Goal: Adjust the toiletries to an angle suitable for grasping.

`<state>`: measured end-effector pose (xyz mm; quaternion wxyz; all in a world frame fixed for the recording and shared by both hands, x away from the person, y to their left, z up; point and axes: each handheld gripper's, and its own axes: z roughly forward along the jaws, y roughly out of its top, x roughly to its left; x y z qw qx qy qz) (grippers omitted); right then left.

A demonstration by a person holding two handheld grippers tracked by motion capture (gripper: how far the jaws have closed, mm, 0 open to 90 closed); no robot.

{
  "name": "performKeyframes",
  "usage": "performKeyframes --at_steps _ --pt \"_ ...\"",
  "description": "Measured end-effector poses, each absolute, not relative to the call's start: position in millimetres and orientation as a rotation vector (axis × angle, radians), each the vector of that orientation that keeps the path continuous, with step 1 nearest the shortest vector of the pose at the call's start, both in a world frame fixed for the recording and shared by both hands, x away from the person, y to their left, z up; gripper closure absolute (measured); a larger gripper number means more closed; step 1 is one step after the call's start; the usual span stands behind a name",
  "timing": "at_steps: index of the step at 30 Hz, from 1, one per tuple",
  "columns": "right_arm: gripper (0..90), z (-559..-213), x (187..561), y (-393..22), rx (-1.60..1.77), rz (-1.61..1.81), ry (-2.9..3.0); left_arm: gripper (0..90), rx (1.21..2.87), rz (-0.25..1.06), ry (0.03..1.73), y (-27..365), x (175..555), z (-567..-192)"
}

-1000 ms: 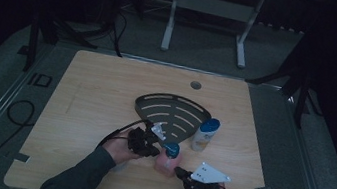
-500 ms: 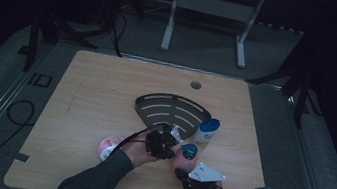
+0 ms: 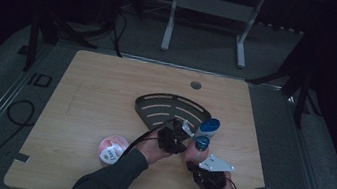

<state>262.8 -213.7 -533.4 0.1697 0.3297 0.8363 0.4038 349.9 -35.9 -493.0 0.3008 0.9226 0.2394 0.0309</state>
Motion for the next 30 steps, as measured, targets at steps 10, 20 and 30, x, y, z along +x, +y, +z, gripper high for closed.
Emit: performKeyframes --at_steps 10,20,30 --pt "89.8 -534 272 -221 0.969 1.124 2.356 89.5 2.433 0.092 0.655 -46 358 -494" --pt "89.7 -535 278 -226 0.982 1.108 2.368 88.9 2.341 0.137 0.735 -46 369 -492" --pt "89.8 -535 277 -229 0.986 1.099 2.362 89.5 2.271 0.246 0.821 -50 391 -488"
